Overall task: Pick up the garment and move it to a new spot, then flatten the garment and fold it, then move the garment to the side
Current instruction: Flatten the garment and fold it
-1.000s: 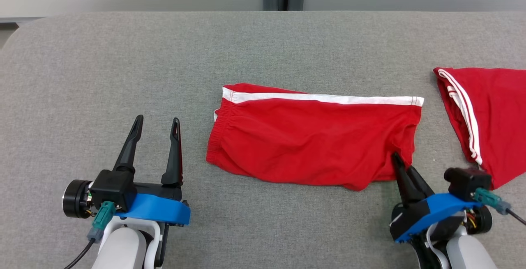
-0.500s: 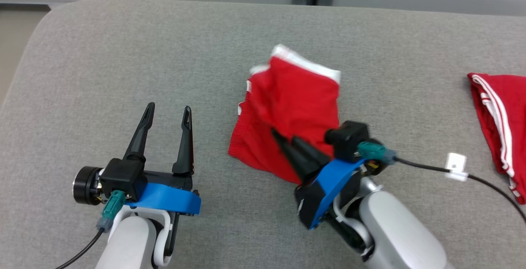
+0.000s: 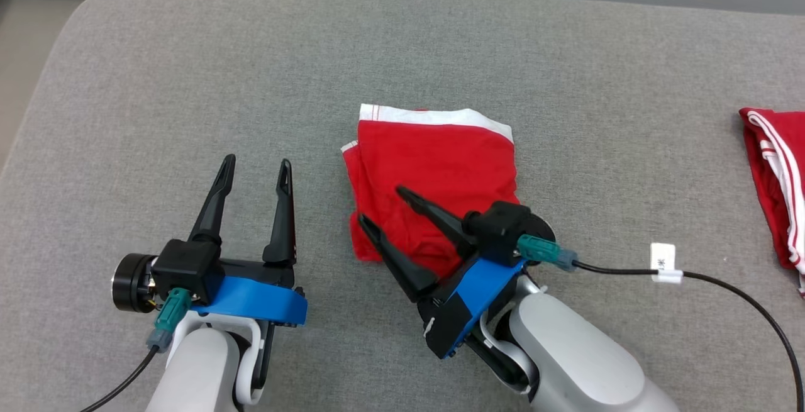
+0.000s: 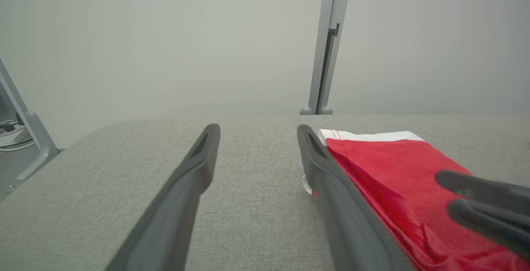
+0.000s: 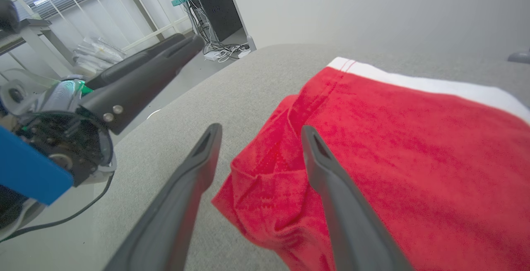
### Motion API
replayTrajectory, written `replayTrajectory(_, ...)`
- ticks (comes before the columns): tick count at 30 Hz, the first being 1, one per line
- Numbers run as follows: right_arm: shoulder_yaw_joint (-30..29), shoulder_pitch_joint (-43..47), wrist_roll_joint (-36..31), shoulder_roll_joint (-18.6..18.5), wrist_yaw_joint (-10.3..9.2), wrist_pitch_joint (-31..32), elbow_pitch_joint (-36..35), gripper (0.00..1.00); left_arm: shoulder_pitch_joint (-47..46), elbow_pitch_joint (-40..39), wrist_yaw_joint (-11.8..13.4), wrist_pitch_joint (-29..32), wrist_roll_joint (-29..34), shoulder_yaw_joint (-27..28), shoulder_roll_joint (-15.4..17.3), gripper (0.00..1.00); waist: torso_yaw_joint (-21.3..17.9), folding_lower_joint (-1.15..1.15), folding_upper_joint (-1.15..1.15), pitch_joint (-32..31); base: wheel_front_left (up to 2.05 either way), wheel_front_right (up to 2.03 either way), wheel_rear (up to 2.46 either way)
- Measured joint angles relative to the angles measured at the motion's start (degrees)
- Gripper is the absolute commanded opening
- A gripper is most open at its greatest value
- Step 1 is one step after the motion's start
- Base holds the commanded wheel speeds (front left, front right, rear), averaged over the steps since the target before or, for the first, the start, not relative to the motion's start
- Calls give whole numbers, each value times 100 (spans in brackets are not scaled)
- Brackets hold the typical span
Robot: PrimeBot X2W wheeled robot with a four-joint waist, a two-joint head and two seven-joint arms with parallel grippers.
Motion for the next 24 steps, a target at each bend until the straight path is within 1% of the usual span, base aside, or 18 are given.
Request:
replayTrajectory(3,-10,-76,-69,4,0,-413,-157,100,1,5,1,0,42,31,2,100,-76,0,0,-33,0,0,0)
replayTrajectory(5,-240,-80,-208,12,1,-557,-279,100,3,4,3,0,67,47,20,100,-153,0,0,-63,0,0,0)
replayTrajectory(7,-673,-40,-403,9,0,-633,-430,100,21,3,5,0,91,77,38,100,-233,0,0,-106,0,0,0)
replayTrajectory(9,-1252,129,-638,-3,1,-669,-623,100,66,7,20,0,99,101,66,100,-317,0,1,-160,0,0,0)
replayTrajectory(14,-2644,959,-1155,-155,0,-691,-1205,100,151,11,52,0,119,159,149,100,-530,0,0,-294,0,0,0)
replayTrajectory(16,-3073,1311,-1311,-175,0,-668,-1449,100,212,19,58,0,119,164,170,100,-602,-1,0,-341,0,0,0)
replayTrajectory(21,-3943,2135,-1573,-155,0,-369,-2043,100,298,42,93,1,116,170,227,100,-713,-1,0,-443,0,0,0)
replayTrajectory(22,-4179,2409,-1608,-124,0,-254,-2248,100,359,46,102,4,109,171,245,100,-740,-1,0,-474,0,0,0)
replayTrajectory(24,-4312,2608,-1635,-96,0,-162,-2423,100,383,43,119,12,91,177,267,100,-760,-1,0,-496,0,0,0)
